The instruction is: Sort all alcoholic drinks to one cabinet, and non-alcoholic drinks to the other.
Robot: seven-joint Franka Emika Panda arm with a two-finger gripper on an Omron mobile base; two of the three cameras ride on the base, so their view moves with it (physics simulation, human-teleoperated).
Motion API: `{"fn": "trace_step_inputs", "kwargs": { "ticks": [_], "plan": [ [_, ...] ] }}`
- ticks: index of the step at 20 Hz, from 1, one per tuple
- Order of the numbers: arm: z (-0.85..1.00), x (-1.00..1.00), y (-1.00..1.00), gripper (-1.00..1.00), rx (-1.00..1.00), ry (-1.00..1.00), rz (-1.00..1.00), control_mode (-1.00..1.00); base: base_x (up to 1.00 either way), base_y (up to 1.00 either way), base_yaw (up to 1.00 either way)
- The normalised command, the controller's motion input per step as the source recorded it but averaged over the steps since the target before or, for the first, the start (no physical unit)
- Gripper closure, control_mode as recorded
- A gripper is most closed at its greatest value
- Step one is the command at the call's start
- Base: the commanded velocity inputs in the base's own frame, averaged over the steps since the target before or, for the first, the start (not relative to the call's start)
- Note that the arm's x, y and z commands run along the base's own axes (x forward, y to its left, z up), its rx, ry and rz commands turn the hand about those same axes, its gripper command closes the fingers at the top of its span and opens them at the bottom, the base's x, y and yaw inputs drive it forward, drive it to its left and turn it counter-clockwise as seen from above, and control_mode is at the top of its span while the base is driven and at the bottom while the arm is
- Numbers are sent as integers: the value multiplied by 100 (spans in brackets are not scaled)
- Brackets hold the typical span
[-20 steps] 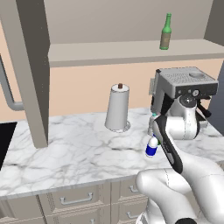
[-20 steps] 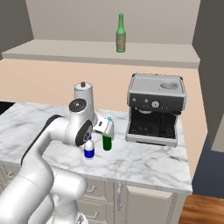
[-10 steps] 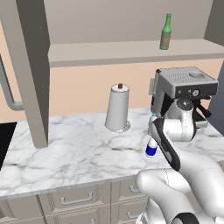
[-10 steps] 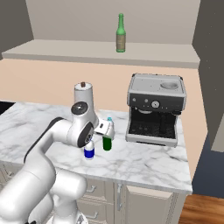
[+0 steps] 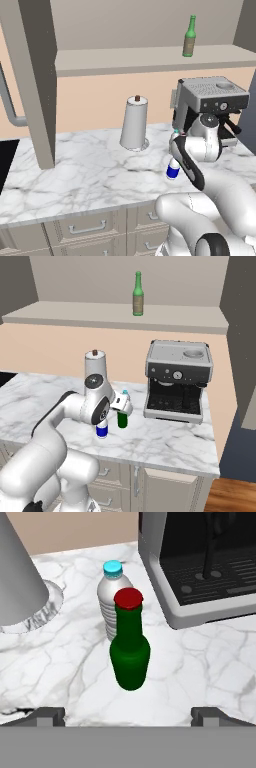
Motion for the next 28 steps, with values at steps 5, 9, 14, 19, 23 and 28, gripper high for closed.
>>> {"fn": "trace_step_inputs", "kwargs": {
  "ticks": [5, 9, 14, 19, 23, 28],
  "plan": [
    [-9, 14, -2, -100, 0, 0, 0, -100, 0, 0, 0],
    [-9, 13, -3, -100, 0, 0, 0, -100, 0, 0, 0],
    [-10, 8, -5, -100, 0, 0, 0, -100, 0, 0, 0],
    [-14, 6, -2, -100, 0, 0, 0, -100, 0, 0, 0],
    [-13, 8, 0, -100, 0, 0, 0, -100, 0, 0, 0],
    [-7, 8, -1, -100, 0, 0, 0, -100, 0, 0, 0]
  ]
}}
